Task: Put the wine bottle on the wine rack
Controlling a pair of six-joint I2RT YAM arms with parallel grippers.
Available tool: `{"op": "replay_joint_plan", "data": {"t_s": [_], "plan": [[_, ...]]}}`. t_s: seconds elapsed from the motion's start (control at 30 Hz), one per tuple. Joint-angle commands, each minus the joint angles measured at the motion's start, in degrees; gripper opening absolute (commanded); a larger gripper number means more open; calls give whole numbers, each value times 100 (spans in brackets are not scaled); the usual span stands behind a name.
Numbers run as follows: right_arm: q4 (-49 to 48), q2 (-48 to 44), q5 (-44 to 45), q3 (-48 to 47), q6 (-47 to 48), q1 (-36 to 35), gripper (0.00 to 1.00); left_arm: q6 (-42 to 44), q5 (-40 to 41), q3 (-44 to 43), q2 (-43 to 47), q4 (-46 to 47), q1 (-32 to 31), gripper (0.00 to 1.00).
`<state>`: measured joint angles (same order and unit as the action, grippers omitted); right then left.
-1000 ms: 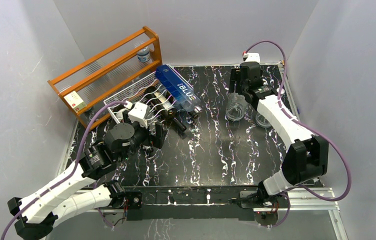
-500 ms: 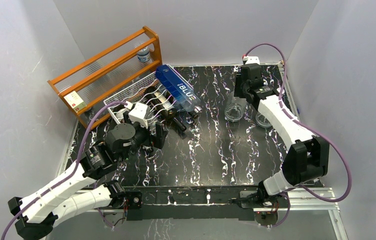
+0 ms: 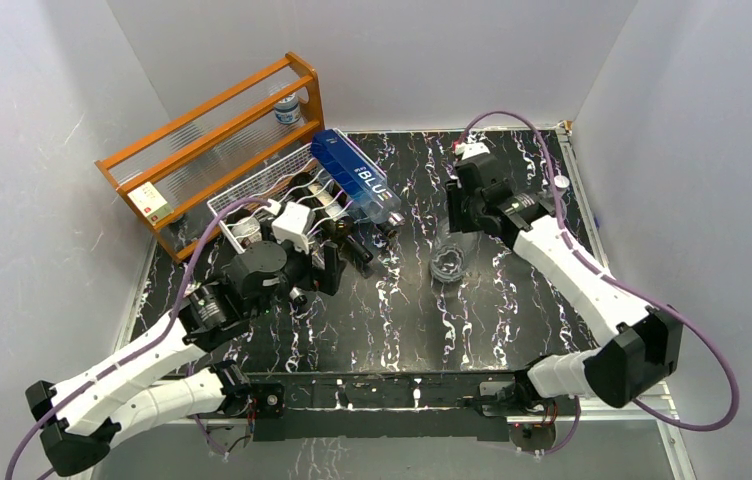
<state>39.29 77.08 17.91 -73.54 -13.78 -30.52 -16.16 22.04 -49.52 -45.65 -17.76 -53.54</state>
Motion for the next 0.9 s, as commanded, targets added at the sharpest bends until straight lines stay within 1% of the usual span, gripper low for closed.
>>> {"op": "replay_joint_plan", "data": {"t_s": [0.0, 0.2, 0.3, 0.5, 0.67, 0.77, 0.87], "plan": [[93, -628, 297, -51, -278, -215, 22, -163, -147, 73, -140, 383, -31, 98], [263, -883, -444, -29, -429, -228, 23, -278, -318, 104, -369, 563, -30, 98], [299, -898, -618, 75, -443, -241, 27, -316, -357, 131, -404, 606, -29, 98], [271, -822, -557, 248, -483, -235, 46, -311, -336, 170, -371, 608, -33, 98], [171, -831, -460, 216, -514, -230, 62, -233, -273, 193, -320, 605, -27, 98], [154, -791, -422, 121, -448, -230, 67, -175, -247, 227, -297, 637, -29, 98], [225, -664, -349, 26, -407, -230, 69, -114, -203, 269, -274, 659, -26, 98]]}}
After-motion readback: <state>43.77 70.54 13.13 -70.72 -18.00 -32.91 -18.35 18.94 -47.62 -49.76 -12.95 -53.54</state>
